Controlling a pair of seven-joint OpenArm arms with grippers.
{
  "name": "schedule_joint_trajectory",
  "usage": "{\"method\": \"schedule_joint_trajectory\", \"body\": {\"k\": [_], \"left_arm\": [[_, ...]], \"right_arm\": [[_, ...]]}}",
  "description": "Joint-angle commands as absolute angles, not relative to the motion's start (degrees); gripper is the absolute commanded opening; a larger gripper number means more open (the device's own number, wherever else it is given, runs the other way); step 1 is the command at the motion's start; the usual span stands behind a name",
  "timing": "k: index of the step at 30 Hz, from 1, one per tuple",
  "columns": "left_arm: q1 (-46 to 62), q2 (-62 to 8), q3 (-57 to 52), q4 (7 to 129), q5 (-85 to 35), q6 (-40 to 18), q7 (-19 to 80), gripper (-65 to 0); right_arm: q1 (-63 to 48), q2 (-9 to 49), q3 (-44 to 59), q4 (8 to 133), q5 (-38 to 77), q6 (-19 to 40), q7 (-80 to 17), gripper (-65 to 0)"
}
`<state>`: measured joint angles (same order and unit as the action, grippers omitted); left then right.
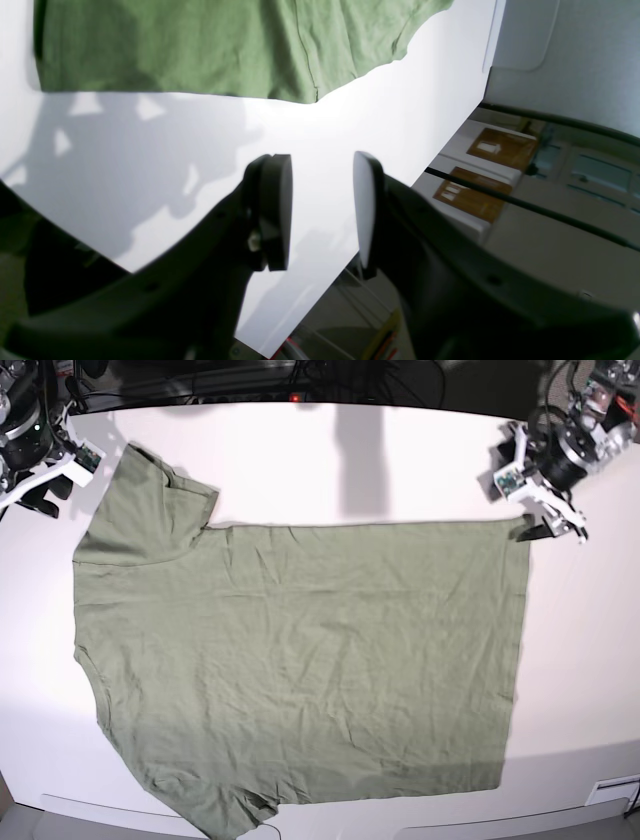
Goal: Fold the T-shirt properly
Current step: 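Grasp the green shirt's hem corner with the left gripper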
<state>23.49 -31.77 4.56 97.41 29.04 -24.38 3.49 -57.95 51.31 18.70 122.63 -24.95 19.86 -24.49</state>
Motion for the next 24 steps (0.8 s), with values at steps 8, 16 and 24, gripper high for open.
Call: {"method": "schedule_joint_trajectory", "body": {"k": [8, 16, 24], "left_arm": [[21.89, -32.82, 6.81, 97.8, 33.61, -23.59, 5.23, -27.1], [21.45, -35.09, 14.96, 97.8, 44.97, -20.69, 6.74, -37.1], [16.93, -35.09, 16.62, 93.01, 45.41, -20.75, 7.73, -38.6]], "right_arm": [[-57.93, 52.07, 19.25, 124.51, -25.32, 18.76, -26.44, -43.8], [-57.93, 52.05, 19.25, 129.93, -25.3, 18.74, -27.18, -43.8], [-57.95, 52.03, 19.25, 135.0, -25.28, 18.13, -32.75, -43.8]]}}
